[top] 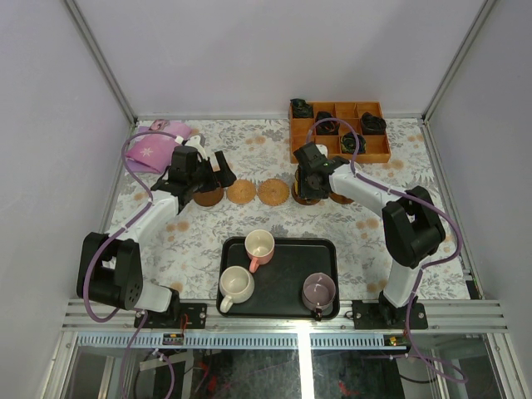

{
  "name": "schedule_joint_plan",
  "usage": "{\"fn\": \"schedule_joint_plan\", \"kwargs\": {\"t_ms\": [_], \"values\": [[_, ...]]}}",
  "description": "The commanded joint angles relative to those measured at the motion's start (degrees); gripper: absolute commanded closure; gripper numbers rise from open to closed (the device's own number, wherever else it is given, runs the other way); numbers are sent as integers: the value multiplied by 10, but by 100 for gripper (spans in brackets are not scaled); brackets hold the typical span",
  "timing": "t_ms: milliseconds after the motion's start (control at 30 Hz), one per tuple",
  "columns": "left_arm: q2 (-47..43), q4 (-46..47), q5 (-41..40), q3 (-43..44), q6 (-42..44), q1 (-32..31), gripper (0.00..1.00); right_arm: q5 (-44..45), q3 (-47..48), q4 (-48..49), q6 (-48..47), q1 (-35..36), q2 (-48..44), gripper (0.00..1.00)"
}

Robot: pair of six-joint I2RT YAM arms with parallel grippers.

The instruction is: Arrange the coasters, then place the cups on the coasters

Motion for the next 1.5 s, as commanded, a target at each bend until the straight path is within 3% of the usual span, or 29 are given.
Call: {"fn": "schedule_joint_plan", "kwargs": {"t_ms": [0,133,500,800,1033,1267,1467], "values": [[-4,22,-9,3,12,-3,0,27,20,-6,4,-2,-32,44],[-4,21,-8,4,11,-3,0,27,14,-9,6,-2,-41,38],[-13,18,-3,7,18,-3,0,2,0,-16,3,-1,-96,35],[-43,1,36,-3,58,-8,0,-24,-80,-15,-15,5,-186,32],[-95,-50,30,-35,84,-43,0,-51,-155,-11,-19,34,-259,28],[-159,-89,45,-60,89,-85,0,-29,-141,-18,-24,111,-277,24],[-209,-145,50,-69,85,-130,0,-25,-144,-18,-5,123,-291,24]]}}
